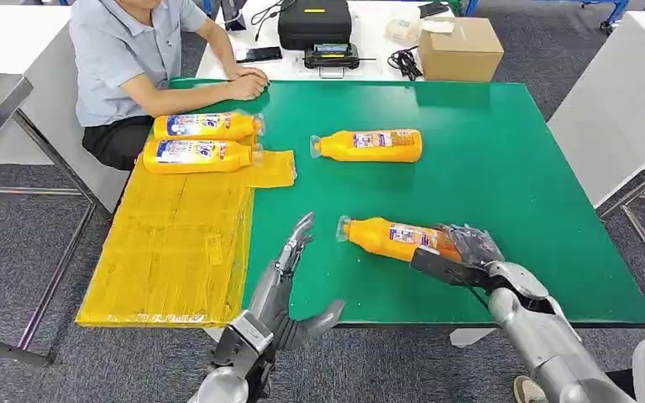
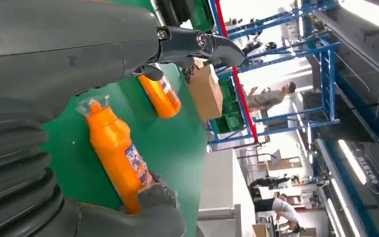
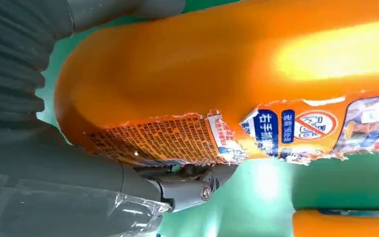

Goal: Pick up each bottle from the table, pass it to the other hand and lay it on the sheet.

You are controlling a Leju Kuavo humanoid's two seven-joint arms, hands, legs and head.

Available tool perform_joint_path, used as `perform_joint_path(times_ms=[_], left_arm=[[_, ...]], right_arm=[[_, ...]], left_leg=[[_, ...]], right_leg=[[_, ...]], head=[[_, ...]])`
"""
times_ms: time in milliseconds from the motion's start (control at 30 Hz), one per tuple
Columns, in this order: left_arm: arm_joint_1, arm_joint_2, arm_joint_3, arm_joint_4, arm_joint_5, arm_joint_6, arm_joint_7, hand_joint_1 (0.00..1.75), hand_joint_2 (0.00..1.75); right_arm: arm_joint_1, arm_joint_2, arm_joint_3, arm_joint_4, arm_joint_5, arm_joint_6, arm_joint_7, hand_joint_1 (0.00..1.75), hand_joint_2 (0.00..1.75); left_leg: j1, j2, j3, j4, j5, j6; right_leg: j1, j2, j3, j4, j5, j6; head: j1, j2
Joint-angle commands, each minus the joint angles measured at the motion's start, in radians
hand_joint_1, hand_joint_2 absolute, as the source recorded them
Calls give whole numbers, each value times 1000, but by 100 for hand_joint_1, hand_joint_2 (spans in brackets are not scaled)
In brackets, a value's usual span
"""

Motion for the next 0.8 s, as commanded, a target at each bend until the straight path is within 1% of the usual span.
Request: perform_joint_path(times_ms=[33, 133, 200, 267, 300, 333, 367, 400, 467, 500, 567, 600, 633, 667, 700, 733, 800], left_arm=[[-49, 13, -30, 74, 26, -17, -4, 0, 175], [-47, 14, -29, 71, 28, -16, -4, 0, 175], [-45, 13, -26, 69, 31, -12, -7, 0, 175], [-39, 7, -10, 62, 47, 8, -27, 0, 175], [-27, -7, 16, 52, 73, 36, -57, 0, 175], [-15, -24, 53, 49, 107, 81, -88, 0, 175], [-22, -19, 53, 55, 116, 84, -92, 0, 175], [-3, -37, 94, 48, 169, 119, -103, 0, 175], [3, -37, 108, 50, 219, 140, -115, 0, 175], [13, -37, 123, 50, 262, 162, -134, 0, 175], [36, -43, 158, 46, 339, 195, -171, 0, 175], [59, -45, 189, 36, 371, 243, -228, 0, 175], [69, -42, 198, 32, 384, 256, -241, 0, 175], [87, -37, 212, 24, 425, 251, -234, 0, 175], [95, -28, 213, 20, 434, 245, -241, 0, 175], [100, -26, 215, 21, 437, 247, -242, 0, 175], [119, -26, 240, 28, 493, 232, -218, 0, 175]], right_arm=[[-1, -58, 60, 56, -120, 79, -50, 175, 175], [6, -55, 62, 43, -124, 65, -52, 175, 175], [17, -43, 46, 30, -158, 55, -70, 175, 175], [45, -22, 3, 1, -235, 62, -118, 175, 175], [65, -5, -35, -27, -287, 63, -149, 175, 175], [80, 9, -59, -58, -308, 46, -171, 175, 175], [86, 15, -60, -74, -307, 44, -169, 175, 175], [105, 30, -85, -113, -310, 8, -168, 175, 175], [127, 47, -111, -155, -313, -2, -168, 175, 175], [146, 64, -134, -194, -318, -9, -167, 175, 175], [168, 94, -170, -248, -334, -20, -165, 175, 175], [171, 117, -193, -279, -345, -30, -172, 175, 175], [172, 129, -206, -293, -358, -32, -169, 175, 175], [178, 149, -232, -317, -383, -39, -182, 175, 175], [180, 152, -234, -329, -384, -38, -179, 175, 175], [182, 155, -239, -337, -386, -39, -178, 175, 175], [200, 171, -265, -368, -415, -36, -187, 175, 175]], left_leg=[[1, -1, 2, -1, -1, -1], [1, 0, 2, -1, -1, -2], [2, 0, 3, -1, -1, -2], [2, 0, 3, -1, -1, -2], [2, 0, 3, -1, -1, -2], [1, 0, 2, -1, -1, -2], [2, 2, 3, 0, -2, -3], [2, 2, 3, 0, -2, -2], [2, 3, 3, 0, -2, -3], [1, 2, 2, 0, -1, -2], [2, 5, 4, -1, -3, -4], [2, 4, 3, -1, -2, -3], [2, 5, 1, -1, -2, -3], [2, 8, 3, -1, -4, -4], [2, 7, 1, -1, -3, -3], [3, 9, 3, 0, -4, -4], [2, 4, 0, -1, -2, -2]], right_leg=[[1, -1, 3, -1, -1, -2], [1, 0, 3, -1, -1, -2], [2, 0, 4, -2, -1, -3], [2, 0, 4, -2, -1, -3], [2, 0, 3, -1, -1, -3], [2, 0, 3, -1, 0, -2], [2, 1, 4, -2, -1, -3], [2, 2, 3, -1, 0, -3], [2, 2, 3, -1, -1, -3], [1, 2, 2, -1, 0, -2], [2, 4, 4, -1, -1, -4], [2, 4, 3, -1, -1, -3], [2, 5, 1, 0, 0, -3], [2, 7, 3, 0, -1, -4], [2, 7, 0, 0, -1, -3], [3, 8, 2, 0, -2, -5], [1, 3, 0, 0, -1, -2]], head=[[0, 0], [0, 0], [0, 0], [0, 0], [0, 0], [0, 0], [0, 0], [0, 0], [0, 0], [0, 0], [0, 0], [0, 0], [0, 0], [0, 0], [0, 0], [0, 0], [0, 0]])
